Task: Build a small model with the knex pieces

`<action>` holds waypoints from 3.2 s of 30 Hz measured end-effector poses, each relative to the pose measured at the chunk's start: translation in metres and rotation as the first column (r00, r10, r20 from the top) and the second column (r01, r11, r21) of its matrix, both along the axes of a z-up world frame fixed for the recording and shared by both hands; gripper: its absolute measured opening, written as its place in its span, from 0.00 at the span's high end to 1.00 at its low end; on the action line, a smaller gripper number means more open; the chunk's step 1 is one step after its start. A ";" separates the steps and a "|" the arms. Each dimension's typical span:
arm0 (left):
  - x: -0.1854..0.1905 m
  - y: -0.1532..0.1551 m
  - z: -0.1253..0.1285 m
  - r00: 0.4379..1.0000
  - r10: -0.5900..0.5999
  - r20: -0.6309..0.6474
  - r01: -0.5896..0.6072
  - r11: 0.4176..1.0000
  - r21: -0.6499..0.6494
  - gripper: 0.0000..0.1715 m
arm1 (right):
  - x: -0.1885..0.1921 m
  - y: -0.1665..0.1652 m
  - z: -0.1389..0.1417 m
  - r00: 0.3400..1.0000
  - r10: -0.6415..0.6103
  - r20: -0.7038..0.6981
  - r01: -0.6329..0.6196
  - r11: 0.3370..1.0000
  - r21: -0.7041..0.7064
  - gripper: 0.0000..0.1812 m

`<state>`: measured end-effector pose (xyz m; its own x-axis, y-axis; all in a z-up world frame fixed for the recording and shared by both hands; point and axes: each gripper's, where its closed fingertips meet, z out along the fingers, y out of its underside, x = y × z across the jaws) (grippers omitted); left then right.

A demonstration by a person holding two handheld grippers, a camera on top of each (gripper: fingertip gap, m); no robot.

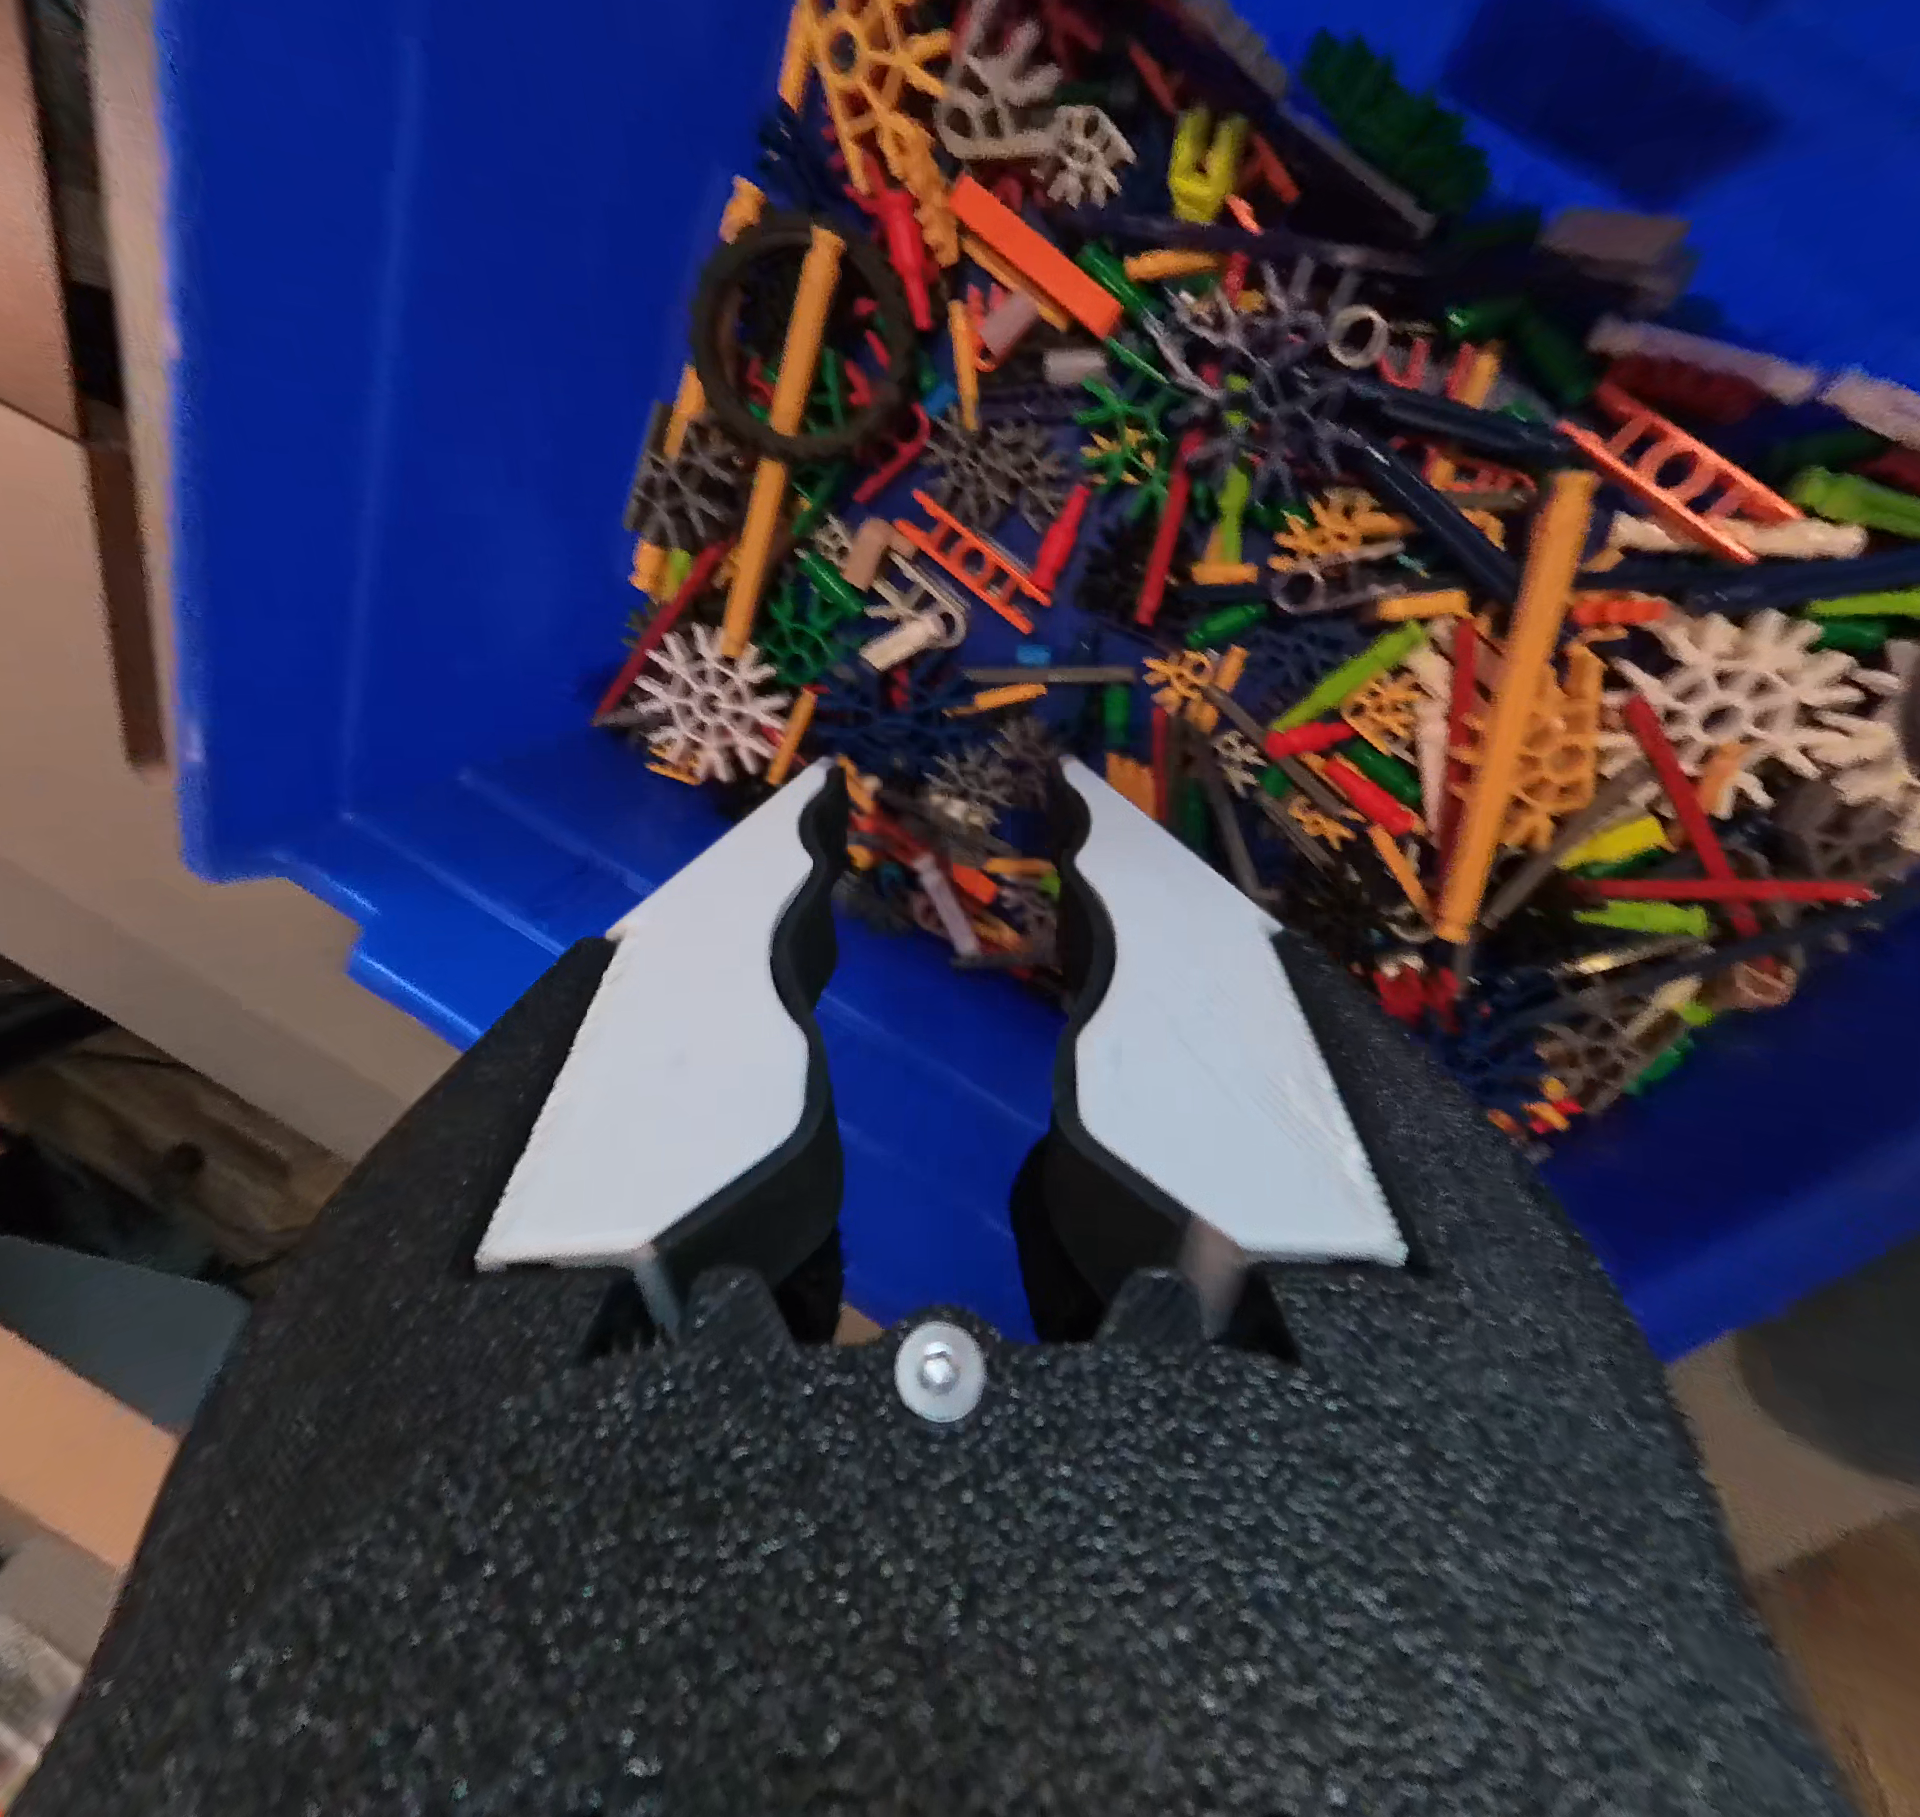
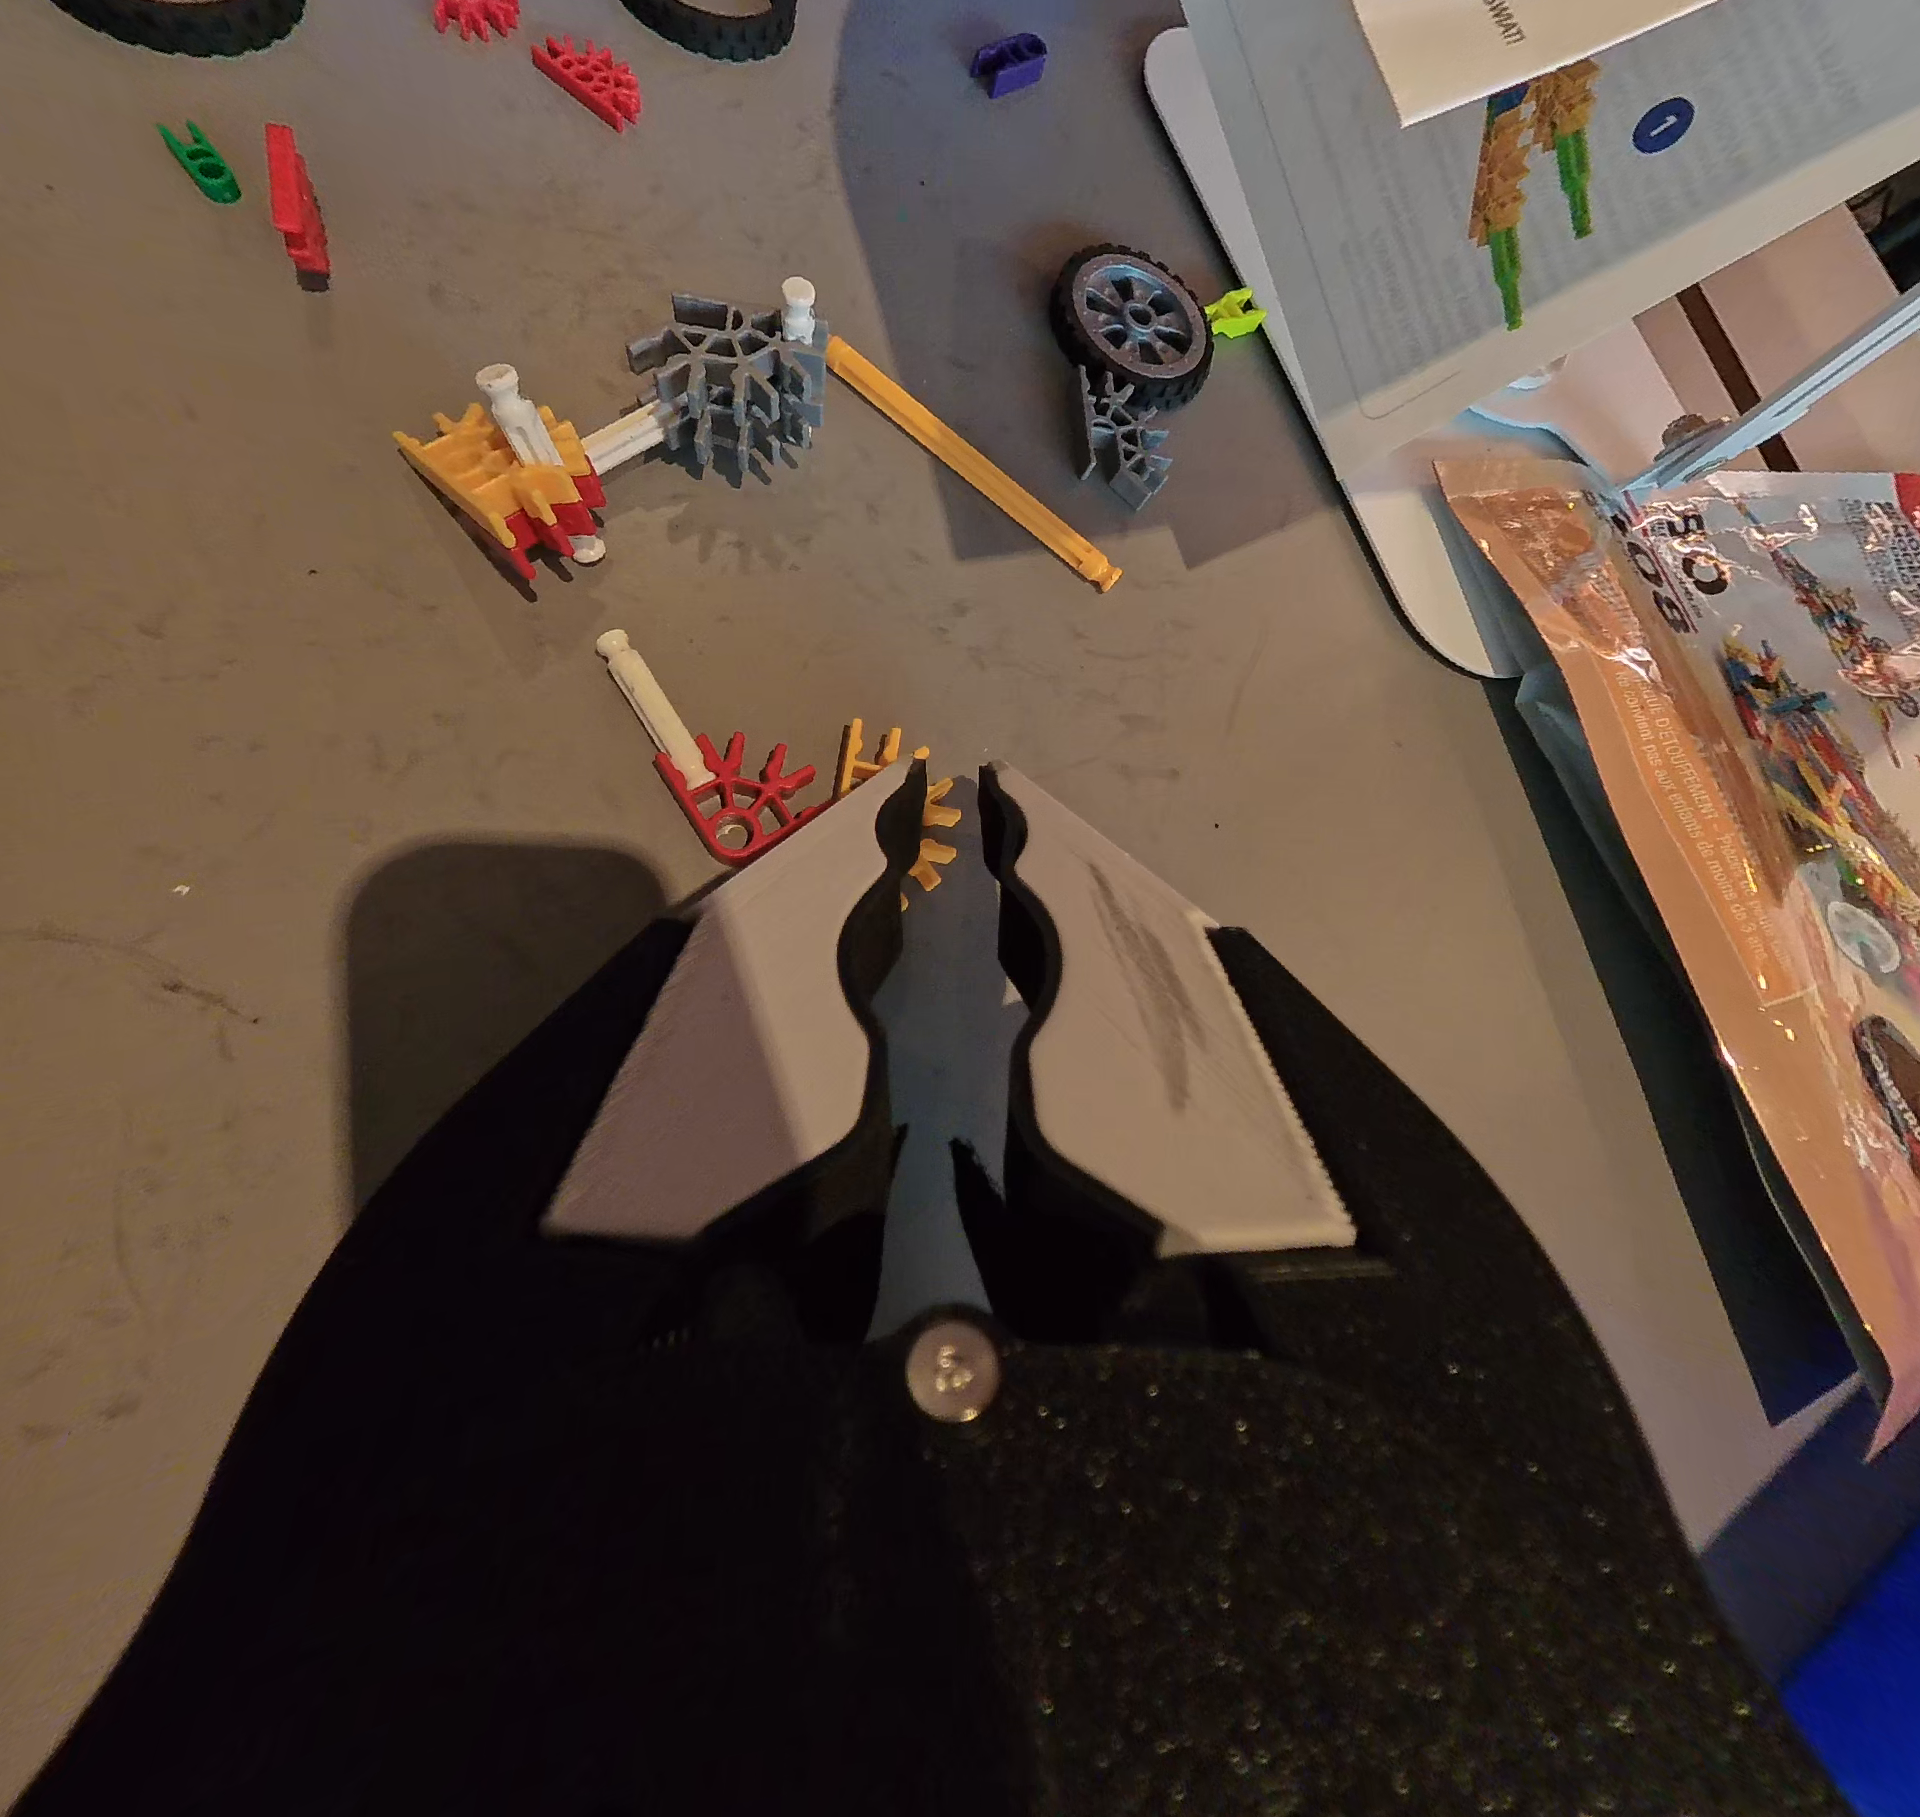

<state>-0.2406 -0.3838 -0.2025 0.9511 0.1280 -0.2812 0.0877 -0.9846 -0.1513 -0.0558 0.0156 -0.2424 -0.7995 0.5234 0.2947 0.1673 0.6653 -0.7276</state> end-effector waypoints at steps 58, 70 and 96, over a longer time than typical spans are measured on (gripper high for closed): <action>-0.022 -0.019 0.006 0.995 0.062 0.084 -0.053 0.993 -0.110 0.89 | 0.001 0.000 0.000 1.000 0.005 0.012 -0.005 1.000 -0.011 0.94; -0.018 -0.018 0.002 0.994 0.043 0.101 -0.031 0.992 -0.121 0.89 | 0.000 0.001 0.000 1.000 0.002 0.017 -0.001 1.000 -0.017 0.94; 0.045 0.066 -0.038 0.931 -0.225 0.287 0.194 0.972 0.135 0.76 | -0.014 0.014 0.001 0.992 -0.102 0.070 0.106 0.992 -0.063 0.93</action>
<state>-0.1959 -0.3178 -0.2405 0.9973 -0.0702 0.0230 -0.0622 -0.9659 -0.2512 -0.0701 0.0293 -0.2417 -0.7562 0.6216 0.2045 0.2826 0.5922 -0.7546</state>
